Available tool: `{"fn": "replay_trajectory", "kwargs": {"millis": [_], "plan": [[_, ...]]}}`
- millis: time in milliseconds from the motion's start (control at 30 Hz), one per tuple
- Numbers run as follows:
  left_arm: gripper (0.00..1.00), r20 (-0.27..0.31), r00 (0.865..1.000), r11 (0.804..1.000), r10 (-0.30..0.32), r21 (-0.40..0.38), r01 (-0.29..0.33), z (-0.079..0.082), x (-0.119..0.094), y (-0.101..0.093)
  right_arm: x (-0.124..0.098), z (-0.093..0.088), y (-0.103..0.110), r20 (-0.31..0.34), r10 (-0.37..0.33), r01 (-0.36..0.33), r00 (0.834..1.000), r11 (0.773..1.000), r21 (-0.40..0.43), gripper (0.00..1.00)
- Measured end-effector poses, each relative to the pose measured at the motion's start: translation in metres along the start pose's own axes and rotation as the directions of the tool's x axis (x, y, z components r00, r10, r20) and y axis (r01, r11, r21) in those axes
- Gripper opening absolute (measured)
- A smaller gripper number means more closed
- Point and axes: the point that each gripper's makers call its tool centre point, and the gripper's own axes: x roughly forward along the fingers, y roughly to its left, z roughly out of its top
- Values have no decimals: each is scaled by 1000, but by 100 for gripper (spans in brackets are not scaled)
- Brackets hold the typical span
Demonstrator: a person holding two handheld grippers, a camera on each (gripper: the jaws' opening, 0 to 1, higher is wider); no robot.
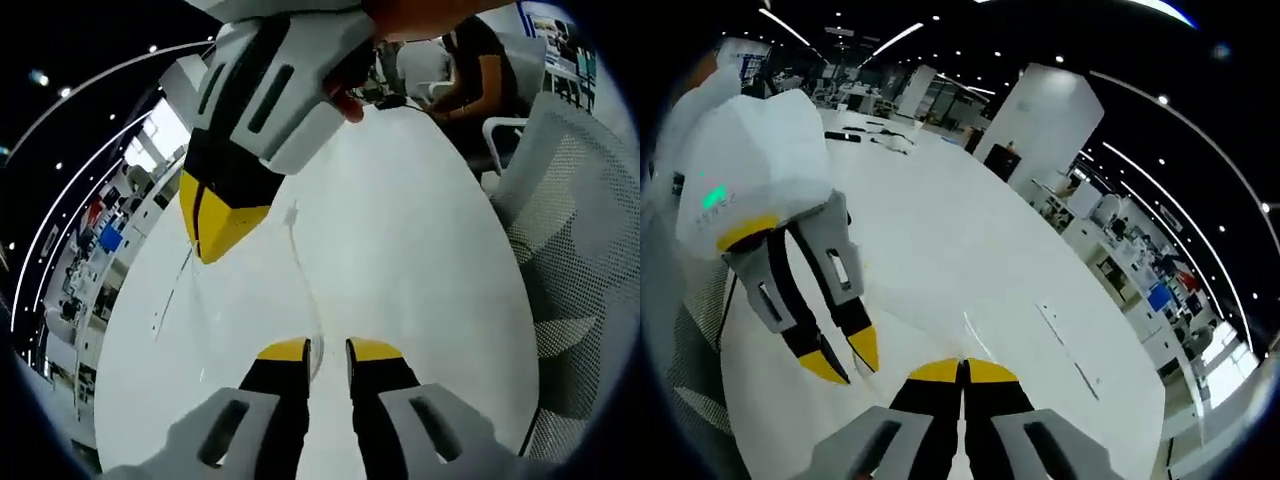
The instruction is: Open the resealable bag by pulling the two sides of the seal apart until the entire bag opening is separated and visibly accessible.
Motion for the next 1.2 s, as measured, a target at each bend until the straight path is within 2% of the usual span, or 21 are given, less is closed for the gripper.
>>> {"fn": "replay_trajectory", "kwargs": {"millis": [67, 167, 367, 400, 500, 600, 733, 900, 1200], "plan": [[19, 17, 1000, 1000, 2, -30, -1, 1, 1, -2, 5, -7, 2, -23, 10, -10, 1000, 1000, -2, 0], [25, 15, 1000, 1000, 13, -25, -12, -2, 0, -3, 13, -19, 5, -56, 23, -23, 998, 1000, -5, 0], [26, 31, 998, 998, 48, -51, -46, -12, -19, 1, 24, -35, 11, -98, 46, -48, 994, 999, -17, 0], [26, 55, 997, 998, 54, -42, -52, -11, -25, 1, 26, -39, 12, -108, 48, -51, 993, 998, -24, 0], [26, 76, 994, 996, 76, -61, -71, -16, -38, 3, 32, -47, 14, -129, 60, -65, 990, 997, -38, 0], [27, 122, 989, 995, 86, -62, -79, -14, -47, 0, 37, -53, 15, -148, 68, -74, 987, 996, -40, 0], [28, 116, 988, 993, 102, -70, -95, -18, -52, -3, 42, -59, 13, -165, 70, -77, 984, 997, -32, 0], [29, 96, 990, 989, 106, -111, -96, -30, -56, -8, 47, -66, 10, -181, 74, -78, 981, 997, -15, 0], [28, 76, 990, 982, 115, -159, -102, -44, -63, -17, 54, -71, 12, -196, 88, -85, 977, 996, 22, 0]]}}
